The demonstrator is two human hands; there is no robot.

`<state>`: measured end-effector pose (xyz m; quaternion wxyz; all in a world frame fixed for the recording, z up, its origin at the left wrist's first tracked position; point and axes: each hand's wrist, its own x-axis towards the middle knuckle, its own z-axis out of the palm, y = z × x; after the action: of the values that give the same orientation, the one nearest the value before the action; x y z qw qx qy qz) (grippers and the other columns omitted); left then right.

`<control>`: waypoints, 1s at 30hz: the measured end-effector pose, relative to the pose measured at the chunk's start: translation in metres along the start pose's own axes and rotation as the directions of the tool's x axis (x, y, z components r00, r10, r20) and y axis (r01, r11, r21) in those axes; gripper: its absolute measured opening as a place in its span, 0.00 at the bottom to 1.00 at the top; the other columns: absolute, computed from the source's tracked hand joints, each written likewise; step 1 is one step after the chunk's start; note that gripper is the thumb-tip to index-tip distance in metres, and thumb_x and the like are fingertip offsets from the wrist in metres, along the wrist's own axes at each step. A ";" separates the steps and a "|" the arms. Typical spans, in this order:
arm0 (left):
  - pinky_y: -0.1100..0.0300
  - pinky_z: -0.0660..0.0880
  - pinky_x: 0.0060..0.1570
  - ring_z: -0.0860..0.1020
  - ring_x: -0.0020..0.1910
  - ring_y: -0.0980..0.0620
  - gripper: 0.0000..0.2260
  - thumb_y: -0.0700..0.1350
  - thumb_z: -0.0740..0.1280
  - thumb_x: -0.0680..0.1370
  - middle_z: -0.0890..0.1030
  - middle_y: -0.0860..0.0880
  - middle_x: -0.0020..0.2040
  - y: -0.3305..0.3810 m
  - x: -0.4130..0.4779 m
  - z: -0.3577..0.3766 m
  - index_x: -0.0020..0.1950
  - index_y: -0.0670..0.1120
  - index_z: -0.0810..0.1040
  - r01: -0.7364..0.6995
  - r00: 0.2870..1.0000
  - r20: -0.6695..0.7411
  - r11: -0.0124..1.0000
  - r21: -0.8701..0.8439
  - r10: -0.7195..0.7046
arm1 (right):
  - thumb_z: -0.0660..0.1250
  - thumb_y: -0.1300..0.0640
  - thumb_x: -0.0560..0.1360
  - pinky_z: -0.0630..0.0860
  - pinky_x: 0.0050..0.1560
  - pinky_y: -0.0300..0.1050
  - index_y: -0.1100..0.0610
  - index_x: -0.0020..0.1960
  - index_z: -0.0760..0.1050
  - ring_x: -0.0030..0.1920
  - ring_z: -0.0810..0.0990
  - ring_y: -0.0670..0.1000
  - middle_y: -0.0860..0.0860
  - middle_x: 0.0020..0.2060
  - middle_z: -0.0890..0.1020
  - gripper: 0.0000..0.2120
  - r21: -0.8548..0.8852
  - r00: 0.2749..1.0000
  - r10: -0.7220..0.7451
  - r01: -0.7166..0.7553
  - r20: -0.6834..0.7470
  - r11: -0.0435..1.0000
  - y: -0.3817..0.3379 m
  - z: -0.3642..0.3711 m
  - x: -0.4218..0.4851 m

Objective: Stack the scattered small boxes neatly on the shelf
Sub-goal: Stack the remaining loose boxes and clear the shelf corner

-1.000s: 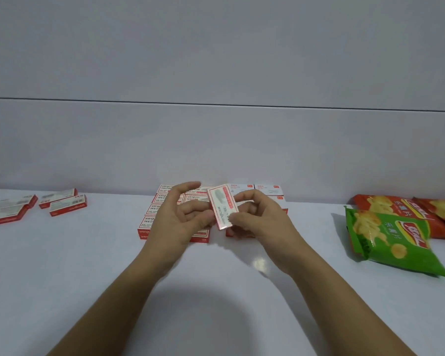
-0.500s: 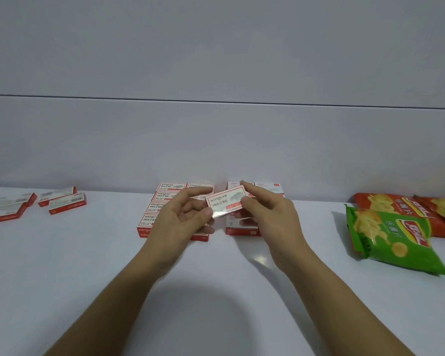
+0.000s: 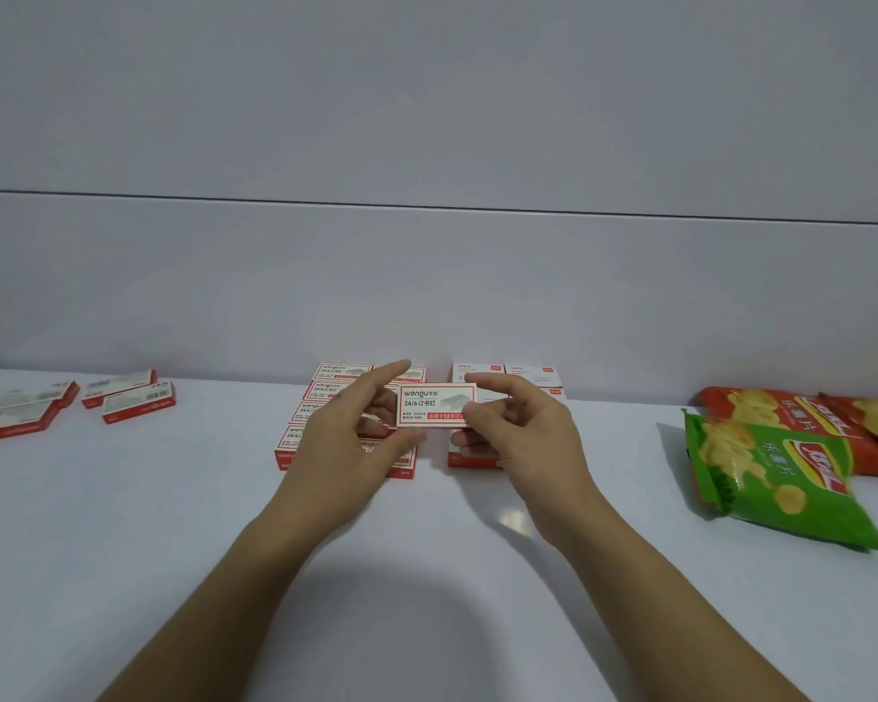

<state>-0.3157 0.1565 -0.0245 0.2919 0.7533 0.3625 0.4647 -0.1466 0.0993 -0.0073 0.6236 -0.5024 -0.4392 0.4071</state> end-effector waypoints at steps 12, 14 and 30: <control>0.66 0.69 0.54 0.70 0.54 0.59 0.19 0.45 0.71 0.75 0.72 0.57 0.57 -0.006 0.017 -0.024 0.64 0.53 0.74 -0.149 0.980 0.182 0.904 0.401 0.081 | 0.74 0.61 0.70 0.79 0.47 0.36 0.51 0.57 0.79 0.42 0.81 0.42 0.44 0.53 0.78 0.17 -0.599 0.940 -0.321 0.325 0.118 0.732 0.005 0.009 0.002; 0.67 0.69 0.53 0.70 0.53 0.60 0.19 0.45 0.71 0.75 0.72 0.57 0.56 -0.006 0.016 -0.032 0.65 0.53 0.74 -0.137 0.981 0.182 0.902 0.409 0.067 | 0.75 0.58 0.69 0.75 0.50 0.35 0.51 0.55 0.80 0.45 0.78 0.42 0.43 0.50 0.78 0.15 -0.698 0.905 -0.375 0.402 0.204 0.592 0.000 0.011 0.006; 0.54 0.67 0.59 0.71 0.61 0.54 0.30 0.63 0.71 0.69 0.75 0.56 0.64 -0.045 -0.012 -0.085 0.68 0.59 0.69 -0.033 0.986 0.136 0.694 0.719 -0.094 | 0.74 0.49 0.69 0.65 0.41 0.39 0.48 0.48 0.83 0.45 0.73 0.43 0.44 0.48 0.82 0.08 -0.847 0.958 -0.168 0.283 0.232 0.450 0.029 0.034 0.024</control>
<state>-0.4094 0.1812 -0.0310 0.0101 0.8365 0.5026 0.2182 -0.1742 0.1356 -0.0290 0.3038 -0.6618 -0.6819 0.0688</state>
